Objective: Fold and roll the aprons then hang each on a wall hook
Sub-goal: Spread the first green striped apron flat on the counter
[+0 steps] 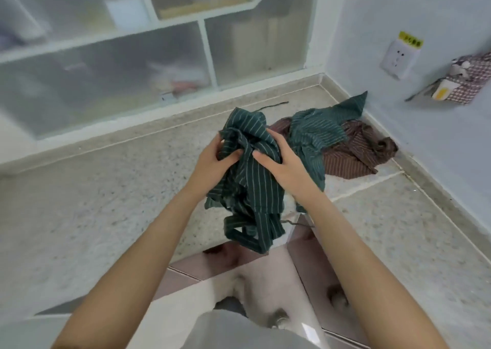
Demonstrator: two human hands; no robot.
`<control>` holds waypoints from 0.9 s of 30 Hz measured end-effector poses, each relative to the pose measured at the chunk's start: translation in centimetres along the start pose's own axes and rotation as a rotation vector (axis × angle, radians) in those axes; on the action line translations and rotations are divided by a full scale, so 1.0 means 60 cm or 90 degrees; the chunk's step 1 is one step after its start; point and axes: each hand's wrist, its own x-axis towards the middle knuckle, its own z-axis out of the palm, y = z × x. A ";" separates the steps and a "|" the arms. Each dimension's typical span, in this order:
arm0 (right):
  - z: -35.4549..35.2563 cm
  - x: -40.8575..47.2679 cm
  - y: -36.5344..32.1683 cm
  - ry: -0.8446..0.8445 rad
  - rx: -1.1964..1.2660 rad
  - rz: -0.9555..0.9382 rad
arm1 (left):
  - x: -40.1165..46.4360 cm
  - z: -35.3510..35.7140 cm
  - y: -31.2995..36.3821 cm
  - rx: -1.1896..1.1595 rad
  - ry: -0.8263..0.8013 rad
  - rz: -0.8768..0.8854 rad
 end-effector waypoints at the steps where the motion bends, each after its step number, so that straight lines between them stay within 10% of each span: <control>1: 0.025 0.008 -0.002 -0.025 0.013 0.010 | -0.007 -0.026 -0.008 0.019 0.032 -0.001; 12: 0.284 0.155 -0.005 -0.218 -0.162 -0.019 | -0.065 -0.403 -0.139 0.159 0.257 -0.095; 27: 0.489 0.356 0.020 -0.069 -0.495 -0.237 | 0.036 -0.685 -0.285 0.382 0.216 -0.100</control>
